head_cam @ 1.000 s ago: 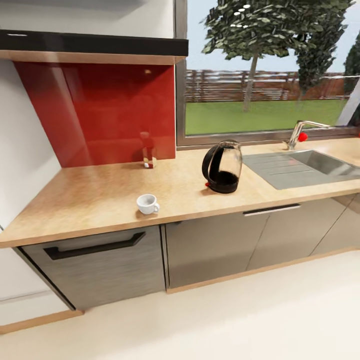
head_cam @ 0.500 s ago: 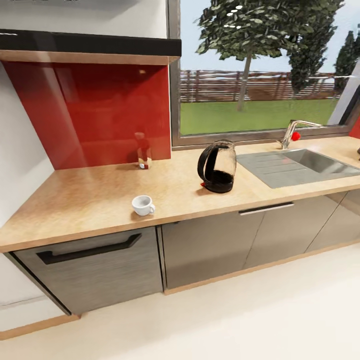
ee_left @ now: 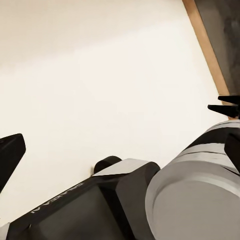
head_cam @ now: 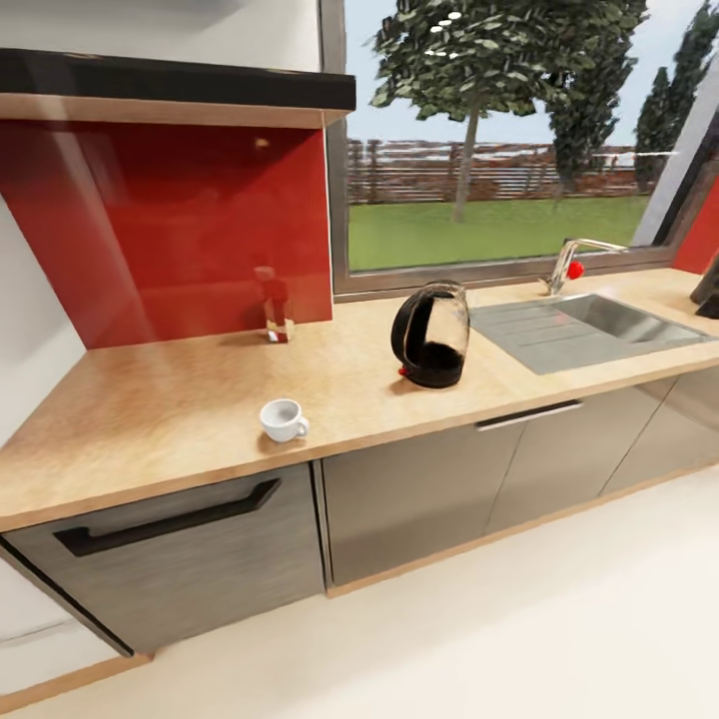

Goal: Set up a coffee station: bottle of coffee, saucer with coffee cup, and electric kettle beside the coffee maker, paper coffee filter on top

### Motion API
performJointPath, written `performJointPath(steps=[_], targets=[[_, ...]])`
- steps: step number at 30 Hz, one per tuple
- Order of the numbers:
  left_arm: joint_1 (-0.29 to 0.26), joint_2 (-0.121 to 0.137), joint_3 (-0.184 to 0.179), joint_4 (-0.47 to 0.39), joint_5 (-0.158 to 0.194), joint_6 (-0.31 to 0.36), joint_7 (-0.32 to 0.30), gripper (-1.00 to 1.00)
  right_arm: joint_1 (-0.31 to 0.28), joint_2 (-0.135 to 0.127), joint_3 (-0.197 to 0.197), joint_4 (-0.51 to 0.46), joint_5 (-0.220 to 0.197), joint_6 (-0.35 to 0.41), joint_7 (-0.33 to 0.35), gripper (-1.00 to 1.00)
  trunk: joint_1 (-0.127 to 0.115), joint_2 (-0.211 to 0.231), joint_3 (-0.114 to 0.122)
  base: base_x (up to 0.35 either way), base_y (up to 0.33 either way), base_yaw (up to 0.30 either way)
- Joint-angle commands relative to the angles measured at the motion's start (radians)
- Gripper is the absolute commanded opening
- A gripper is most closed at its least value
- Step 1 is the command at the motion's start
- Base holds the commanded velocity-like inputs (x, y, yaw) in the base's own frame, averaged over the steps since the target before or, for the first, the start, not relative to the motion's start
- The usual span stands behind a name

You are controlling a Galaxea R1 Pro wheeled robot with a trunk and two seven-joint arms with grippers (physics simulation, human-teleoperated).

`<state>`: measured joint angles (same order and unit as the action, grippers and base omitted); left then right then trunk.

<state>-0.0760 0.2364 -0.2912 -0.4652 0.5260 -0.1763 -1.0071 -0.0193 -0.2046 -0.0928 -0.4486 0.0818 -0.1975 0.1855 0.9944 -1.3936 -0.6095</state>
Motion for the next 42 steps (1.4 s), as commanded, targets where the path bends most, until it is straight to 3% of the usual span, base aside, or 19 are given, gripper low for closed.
performJointPath(steps=[1,26,42], targets=[[-0.001,0.001,-0.008,0.0,0.008,-0.006,0.001,1.0,-0.001,0.001,-0.008,0.001,0.009,-0.003,0.008,1.0,0.0,0.0,-0.001,0.004,0.008,-0.269],[-0.001,0.001,-0.008,0.0,0.008,-0.006,0.001,1.0,-0.001,0.001,-0.008,0.001,0.009,-0.003,0.008,1.0,0.0,0.0,-0.001,0.0,0.001,-0.279],[-0.001,0.001,-0.008,0.0,0.008,-0.006,0.001,1.0,-0.001,0.001,-0.008,0.001,0.009,-0.003,0.008,1.0,0.0,0.0,-0.001,0.043,0.152,-0.121]])
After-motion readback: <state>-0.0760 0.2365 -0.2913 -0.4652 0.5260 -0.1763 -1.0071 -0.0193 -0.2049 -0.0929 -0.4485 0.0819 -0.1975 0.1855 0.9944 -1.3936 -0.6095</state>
